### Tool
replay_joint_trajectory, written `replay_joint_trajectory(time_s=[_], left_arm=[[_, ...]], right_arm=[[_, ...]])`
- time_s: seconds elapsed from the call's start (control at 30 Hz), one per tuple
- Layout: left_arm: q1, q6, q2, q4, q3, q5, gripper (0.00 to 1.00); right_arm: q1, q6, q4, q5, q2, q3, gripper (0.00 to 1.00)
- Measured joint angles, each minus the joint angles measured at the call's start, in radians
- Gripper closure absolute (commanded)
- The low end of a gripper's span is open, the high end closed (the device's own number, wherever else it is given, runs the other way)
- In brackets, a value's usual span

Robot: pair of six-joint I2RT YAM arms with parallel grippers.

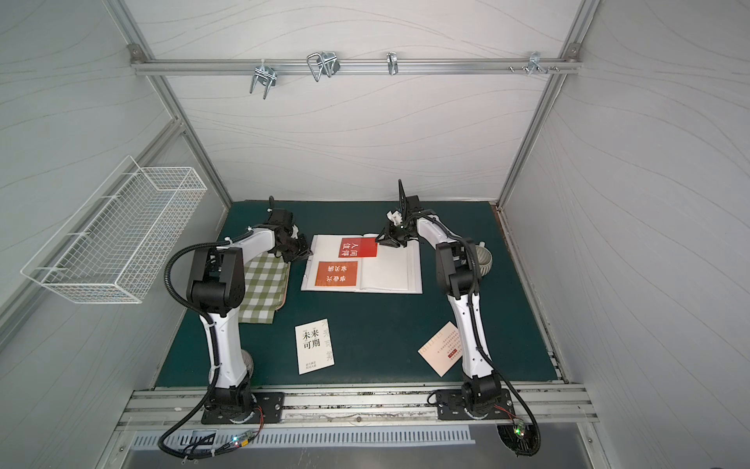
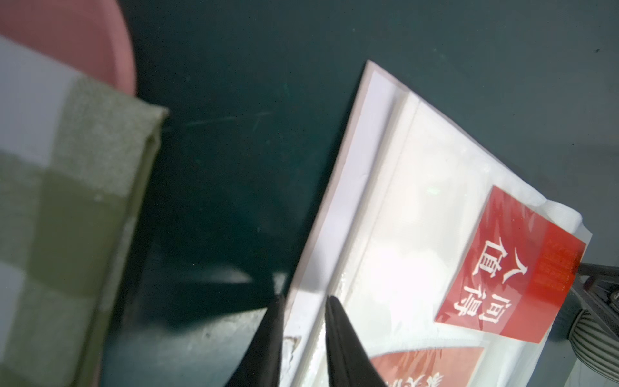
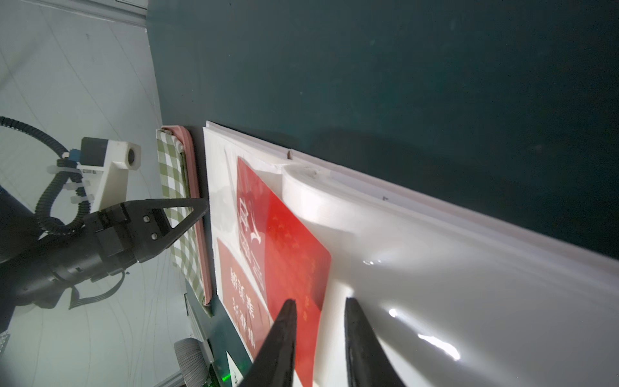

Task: Place the photos into the photo albums
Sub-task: Insert the photo into the photo album.

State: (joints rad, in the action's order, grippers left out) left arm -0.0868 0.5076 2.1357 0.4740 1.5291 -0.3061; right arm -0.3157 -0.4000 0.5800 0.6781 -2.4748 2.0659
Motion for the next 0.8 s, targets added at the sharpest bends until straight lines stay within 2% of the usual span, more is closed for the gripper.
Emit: replay_joint_trajectory(time_s=[0.23, 0.47, 0.8], left_arm=[[0.0, 0.002, 0.0, 0.0, 0.0, 0.0, 0.74], [0.0, 0.006, 0.0, 0.0, 0.0, -0.001, 0.74], [0.001, 0.022, 0.0, -0.002, 0.0, -0.008, 0.74]], right_arm=[[0.005, 0.035, 0.033, -0.051, 0.021, -0.005, 0.94], [-0.01, 0.054, 0.064, -0.092, 0.021, -0.002, 0.95], [-0.059, 0.053, 0.085, -0.094, 0.015, 0.083, 0.95]])
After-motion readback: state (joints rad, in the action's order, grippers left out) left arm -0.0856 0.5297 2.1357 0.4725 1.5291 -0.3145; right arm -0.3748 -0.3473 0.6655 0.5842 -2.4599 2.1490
